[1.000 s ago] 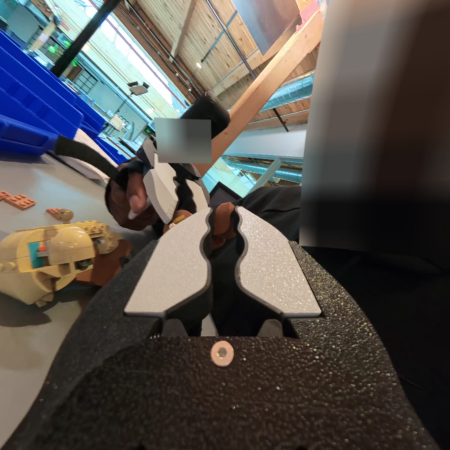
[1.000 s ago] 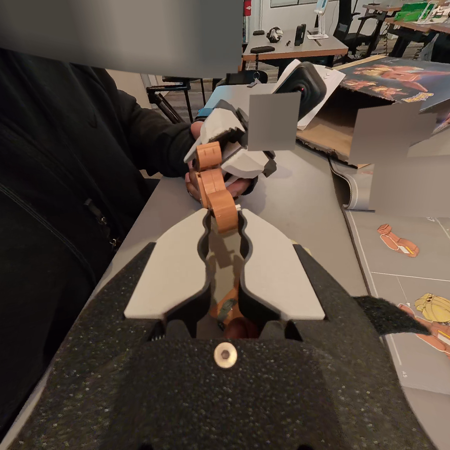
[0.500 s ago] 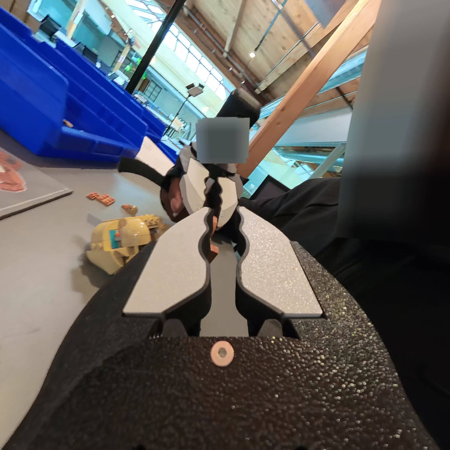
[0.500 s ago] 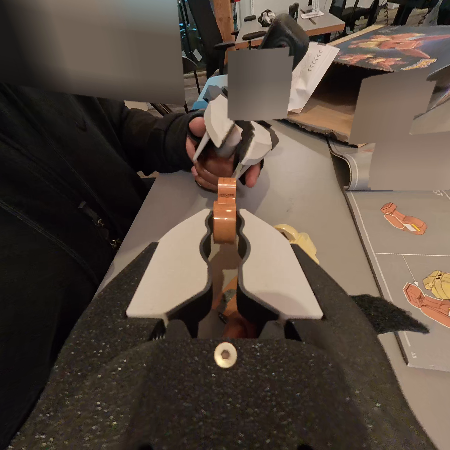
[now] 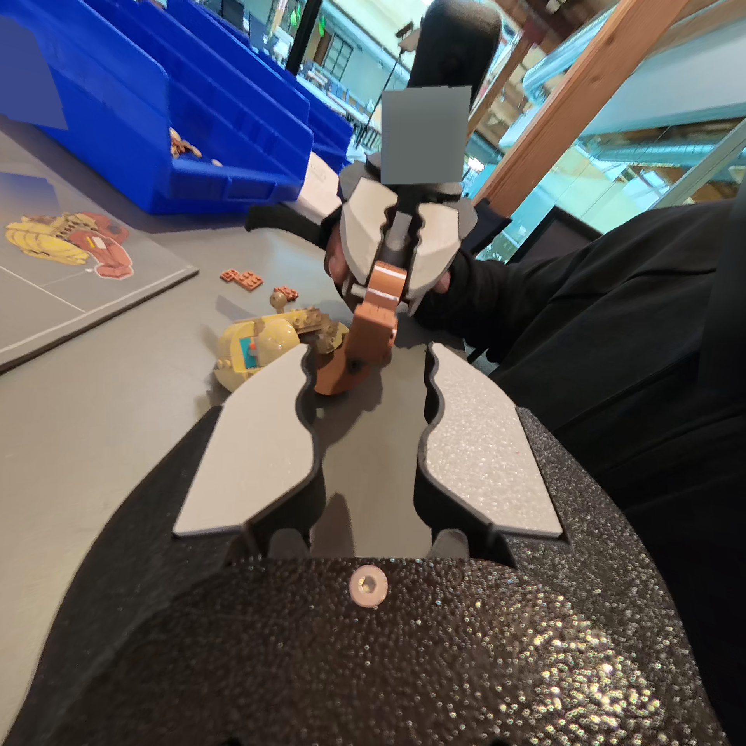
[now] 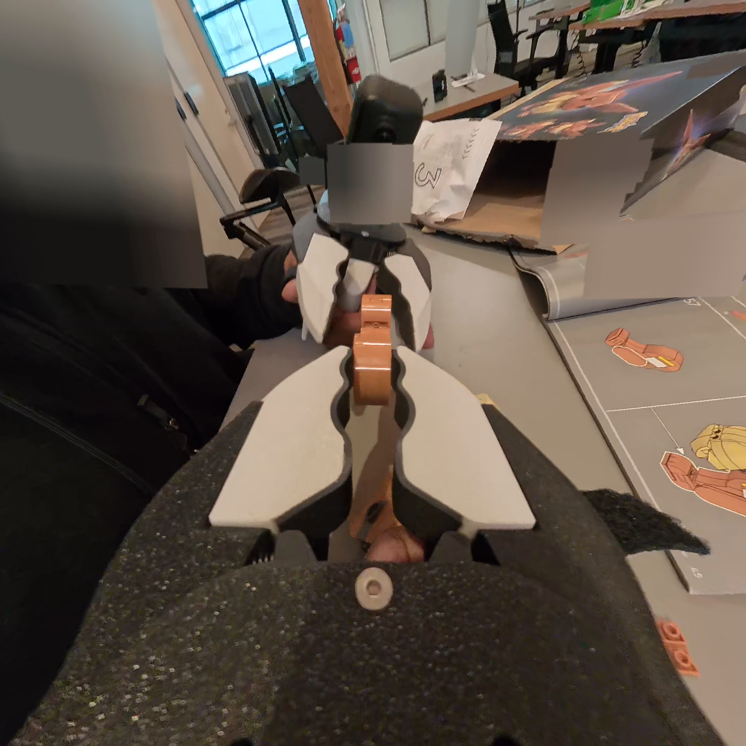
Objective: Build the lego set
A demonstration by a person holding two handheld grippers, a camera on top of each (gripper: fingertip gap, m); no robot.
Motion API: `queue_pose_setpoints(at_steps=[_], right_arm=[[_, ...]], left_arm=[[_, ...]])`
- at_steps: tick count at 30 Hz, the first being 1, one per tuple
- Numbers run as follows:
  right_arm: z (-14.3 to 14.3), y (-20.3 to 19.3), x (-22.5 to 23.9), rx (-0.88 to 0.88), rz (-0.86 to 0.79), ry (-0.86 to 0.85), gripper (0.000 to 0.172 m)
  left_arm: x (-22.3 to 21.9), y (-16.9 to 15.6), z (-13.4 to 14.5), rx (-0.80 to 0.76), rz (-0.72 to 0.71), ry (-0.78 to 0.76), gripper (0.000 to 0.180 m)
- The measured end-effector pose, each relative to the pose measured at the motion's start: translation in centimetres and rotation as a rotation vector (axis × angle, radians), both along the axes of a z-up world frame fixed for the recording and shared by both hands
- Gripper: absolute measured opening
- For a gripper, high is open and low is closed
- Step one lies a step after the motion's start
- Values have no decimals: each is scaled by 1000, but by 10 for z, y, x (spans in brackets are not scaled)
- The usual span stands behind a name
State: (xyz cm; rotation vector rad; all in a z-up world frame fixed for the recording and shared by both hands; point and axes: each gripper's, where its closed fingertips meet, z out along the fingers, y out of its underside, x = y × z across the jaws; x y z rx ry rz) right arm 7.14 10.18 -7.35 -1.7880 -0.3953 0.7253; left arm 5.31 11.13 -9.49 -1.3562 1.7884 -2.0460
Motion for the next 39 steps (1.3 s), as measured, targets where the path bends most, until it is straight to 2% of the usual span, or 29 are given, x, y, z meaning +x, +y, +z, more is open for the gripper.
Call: queue_pose_setpoints(at_steps=[5, 7, 10, 12, 16, 20, 22, 26, 35, 36, 38, 39], right_arm=[[1, 2, -8, 7, 5, 32, 17], [-2, 3, -12, 5, 9, 18, 17], [-4, 3, -9, -2, -8, -32, 17], [-4, 5, 4, -15, -61, -111, 24], [-20, 1, 36, -197, -136, -216, 41], [-47, -5, 44, -420, -146, -142, 55], [-52, -3, 42, -474, -140, -71, 55], [-62, 1, 40, -557, -136, -39, 58], [-79, 2, 36, -715, -115, -86, 63], [-80, 3, 34, -724, -107, -80, 61], [-80, 4, 30, -731, -97, -64, 46], [-80, 6, 28, -726, -95, -53, 45]], left_arm=[[3, -8, 4, -29, -1, -19, 40], [3, -9, 5, -24, -2, -31, 24], [2, -7, 7, -22, 13, -47, 22], [4, -2, 5, -9, 58, -38, 22], [1, 10, -4, -6, 136, 33, 22], [-6, 15, -6, -37, 168, 67, 22], [-10, 16, -6, -39, 176, 65, 22], [-16, 17, -6, -35, 190, 68, 22], [-24, 13, -11, 9, 188, 80, 22], [-25, 12, -11, 11, 184, 80, 22], [-26, 12, -11, 8, 181, 78, 22], [-26, 12, -10, 3, 181, 76, 22]])
